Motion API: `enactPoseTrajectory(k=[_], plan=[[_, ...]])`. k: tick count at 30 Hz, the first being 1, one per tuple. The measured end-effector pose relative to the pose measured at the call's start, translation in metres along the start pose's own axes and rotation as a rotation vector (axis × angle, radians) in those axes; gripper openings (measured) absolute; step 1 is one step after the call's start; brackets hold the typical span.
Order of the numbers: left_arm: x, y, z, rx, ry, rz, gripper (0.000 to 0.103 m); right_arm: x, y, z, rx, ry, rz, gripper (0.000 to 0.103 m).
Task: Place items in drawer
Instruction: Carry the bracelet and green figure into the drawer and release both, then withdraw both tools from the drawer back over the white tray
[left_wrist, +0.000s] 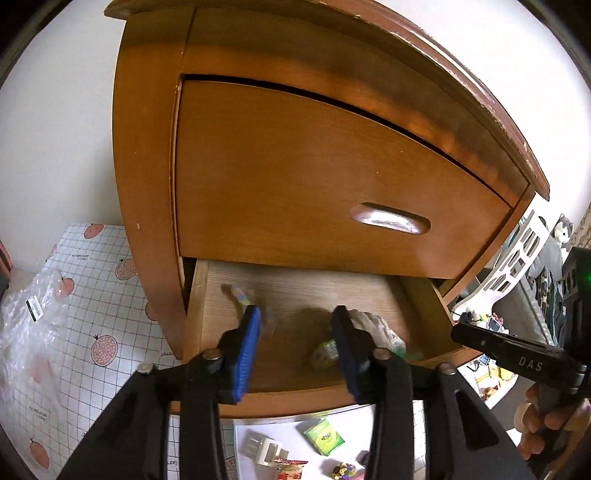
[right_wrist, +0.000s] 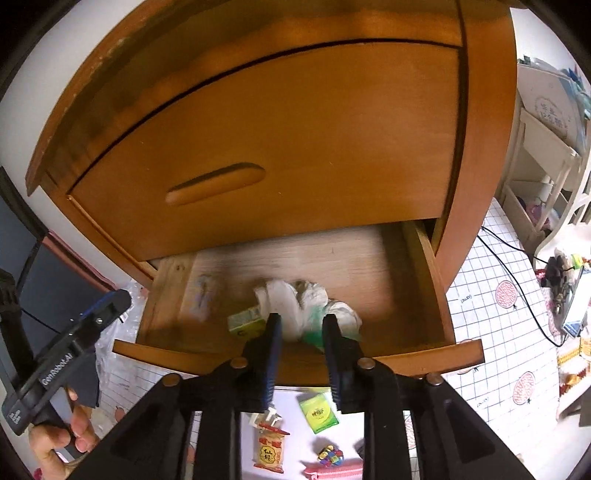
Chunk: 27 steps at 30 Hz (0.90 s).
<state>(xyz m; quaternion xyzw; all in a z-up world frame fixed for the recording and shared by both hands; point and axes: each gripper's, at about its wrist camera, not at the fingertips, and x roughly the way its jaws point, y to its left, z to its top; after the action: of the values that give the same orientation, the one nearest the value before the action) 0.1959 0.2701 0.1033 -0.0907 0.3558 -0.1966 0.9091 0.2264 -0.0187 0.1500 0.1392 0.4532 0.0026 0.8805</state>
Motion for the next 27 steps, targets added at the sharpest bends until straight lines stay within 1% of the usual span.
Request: enactPoseTrajectory(k=[1,3,5,6,7,8,10,11,12,13,14,16,18,20,27], plan=[[0.001,0.0,0.0,-0.002,0.0,0.002,0.055,0.001,-0.001,-0.001,0.001,0.001,0.0,0.027],[0.003,0.0,0.0,-0.007,0.003,0.006,0.055,0.002,-0.001,-0.001,0.003,0.005,-0.004,0.03],[0.004,0.001,0.0,-0.013,0.011,0.016,0.057,0.004,-0.001,-0.003,0.0,0.011,-0.012,0.044],[0.005,0.002,-0.001,-0.013,0.012,0.025,0.06,0.005,-0.002,-0.003,-0.001,0.011,-0.015,0.048],[0.005,0.002,-0.001,-0.014,0.012,0.032,0.067,0.006,-0.002,-0.004,-0.002,0.009,-0.019,0.056],[0.006,0.003,-0.001,-0.016,0.012,0.038,0.07,0.006,-0.002,-0.004,-0.003,0.007,-0.02,0.067],[0.007,0.006,-0.002,-0.021,0.01,0.049,0.079,0.007,-0.002,-0.006,-0.006,0.001,-0.02,0.079],[0.008,0.006,-0.003,-0.021,0.008,0.053,0.081,0.008,-0.001,-0.006,-0.008,0.0,-0.02,0.081],[0.008,0.006,-0.003,-0.019,0.004,0.059,0.086,0.009,-0.001,-0.006,-0.011,0.0,-0.022,0.083],[0.008,0.006,-0.003,-0.015,-0.005,0.07,0.091,0.009,-0.001,-0.007,-0.013,0.0,-0.024,0.088],[0.007,0.006,-0.004,-0.012,-0.017,0.079,0.094,0.01,0.0,-0.007,-0.014,-0.001,-0.024,0.094],[0.007,0.005,-0.005,-0.003,-0.039,0.096,0.103,0.01,0.0,-0.008,-0.018,-0.006,-0.021,0.1],[0.006,0.004,-0.005,0.006,-0.05,0.117,0.103,0.01,0.001,-0.009,-0.023,-0.01,-0.023,0.103],[0.007,0.003,-0.006,0.01,-0.059,0.13,0.103,0.01,0.001,-0.01,-0.025,-0.015,-0.028,0.103],[0.002,0.003,-0.008,0.005,-0.072,0.127,0.103,0.011,-0.002,-0.013,-0.01,-0.018,-0.036,0.103]])
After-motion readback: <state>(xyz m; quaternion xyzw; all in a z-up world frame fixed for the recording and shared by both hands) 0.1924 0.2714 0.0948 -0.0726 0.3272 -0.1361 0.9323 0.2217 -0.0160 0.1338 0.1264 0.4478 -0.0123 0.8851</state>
